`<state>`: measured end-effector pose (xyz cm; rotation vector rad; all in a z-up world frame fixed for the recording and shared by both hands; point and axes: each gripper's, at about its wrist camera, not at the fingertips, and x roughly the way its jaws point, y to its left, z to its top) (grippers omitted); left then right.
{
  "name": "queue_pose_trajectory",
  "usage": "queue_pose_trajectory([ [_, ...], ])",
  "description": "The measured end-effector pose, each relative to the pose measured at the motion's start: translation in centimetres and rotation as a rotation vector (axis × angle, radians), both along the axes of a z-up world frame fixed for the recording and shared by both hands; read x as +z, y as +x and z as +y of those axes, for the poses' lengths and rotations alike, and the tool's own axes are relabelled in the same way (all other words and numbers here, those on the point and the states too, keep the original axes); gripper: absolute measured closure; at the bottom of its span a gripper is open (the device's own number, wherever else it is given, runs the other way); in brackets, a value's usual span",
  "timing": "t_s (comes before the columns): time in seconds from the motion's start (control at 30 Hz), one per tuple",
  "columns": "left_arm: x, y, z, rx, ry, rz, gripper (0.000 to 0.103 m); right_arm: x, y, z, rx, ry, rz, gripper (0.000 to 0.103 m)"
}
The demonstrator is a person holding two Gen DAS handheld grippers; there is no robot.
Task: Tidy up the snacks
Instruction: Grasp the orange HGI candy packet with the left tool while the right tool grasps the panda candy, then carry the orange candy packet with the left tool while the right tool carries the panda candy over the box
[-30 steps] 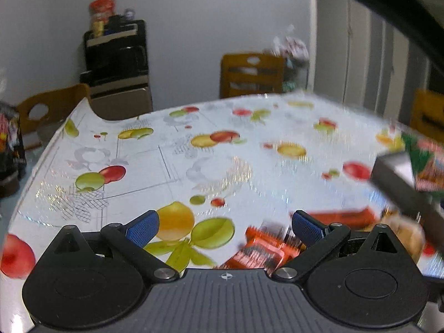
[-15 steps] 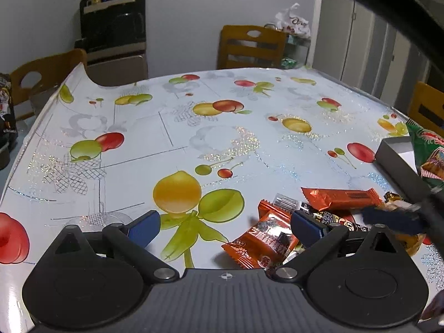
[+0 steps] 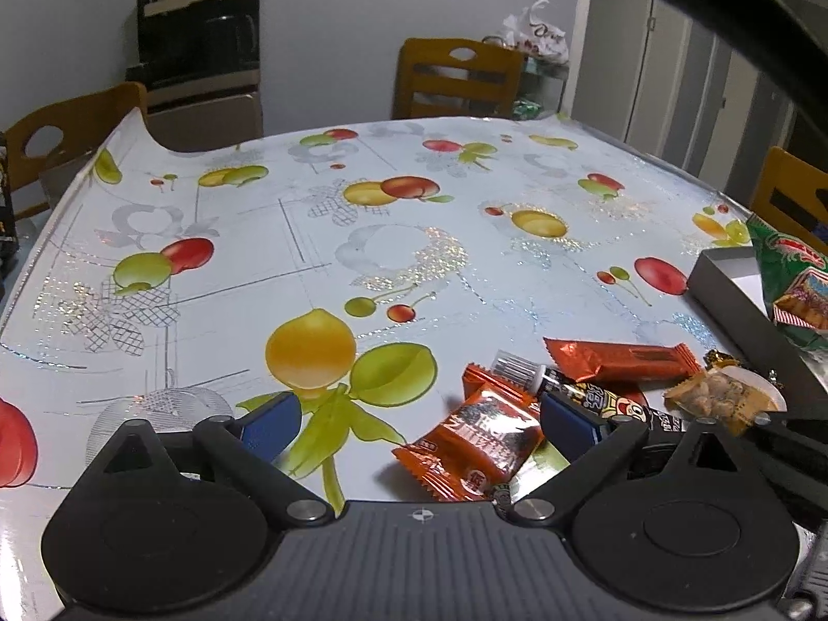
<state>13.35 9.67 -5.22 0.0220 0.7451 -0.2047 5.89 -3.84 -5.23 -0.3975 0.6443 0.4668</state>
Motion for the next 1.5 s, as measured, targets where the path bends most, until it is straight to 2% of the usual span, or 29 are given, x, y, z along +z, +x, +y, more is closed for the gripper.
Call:
queue_pose_trajectory([
  [0.07,-0.2,0.0,-0.2,-0.015,0.006,0.006,0.017,0.2,-0.7,-0.8,-0.013,0.008,0.025,0.073],
  [0.17,-0.4,-0.2,-0.5,-0.048,0.001,-0.006,0.023,0.6,-1.4,-2.1,-0.028,0.031,0.065,0.073],
  [0.27,-0.5,-0.6,-1.1,-0.100,0.012,-0.020,0.029,0.9,-2.1,-3.3,-0.036,0.041,0.087,0.073],
  [0.43,-1.3,-0.8,-2.5,-0.172,0.076,-0.006,0.036,1.2,-3.5,-4.6,-0.024,0.053,0.115,0.072],
  [0.6,-1.4,-1.1,-2.5,-0.187,0.065,-0.005,0.043,1.4,-4.6,-5.2,-0.001,0.062,0.121,0.071],
  [0.67,-1.3,-1.3,-2.7,-0.202,0.058,-0.011,0.049,1.5,-5.0,-5.4,0.009,0.065,0.115,0.068],
  [0.73,-1.2,-1.5,-2.9,-0.219,0.053,-0.012,0.051,1.5,-5.3,-5.4,0.016,0.062,0.106,0.058],
  [0.77,-1.2,-1.6,-3.0,-0.229,0.055,-0.013,0.058,1.6,-5.4,-5.5,0.016,0.062,0.098,0.055],
  [0.87,-1.1,-2.0,-3.4,-0.264,0.052,-0.013,0.059,1.7,-5.5,-5.4,0.013,0.059,0.080,0.045],
  [1.03,-1.1,-2.5,-4.3,-0.315,0.070,-0.026,0.061,1.6,-5.5,-5.2,0.015,0.044,0.087,0.045],
  [1.23,-1.2,-2.8,-4.7,-0.331,0.079,-0.031,0.061,1.2,-5.2,-5.2,-0.003,0.041,0.096,0.045],
  [1.37,-1.4,-2.6,-4.7,-0.334,0.081,-0.032,0.061,1.2,-5.3,-5.4,-0.006,0.052,0.105,0.064],
  [1.5,-1.5,-2.7,-5.0,-0.338,0.100,-0.036,0.061,1.1,-5.8,-5.5,0.003,0.055,0.095,0.069],
])
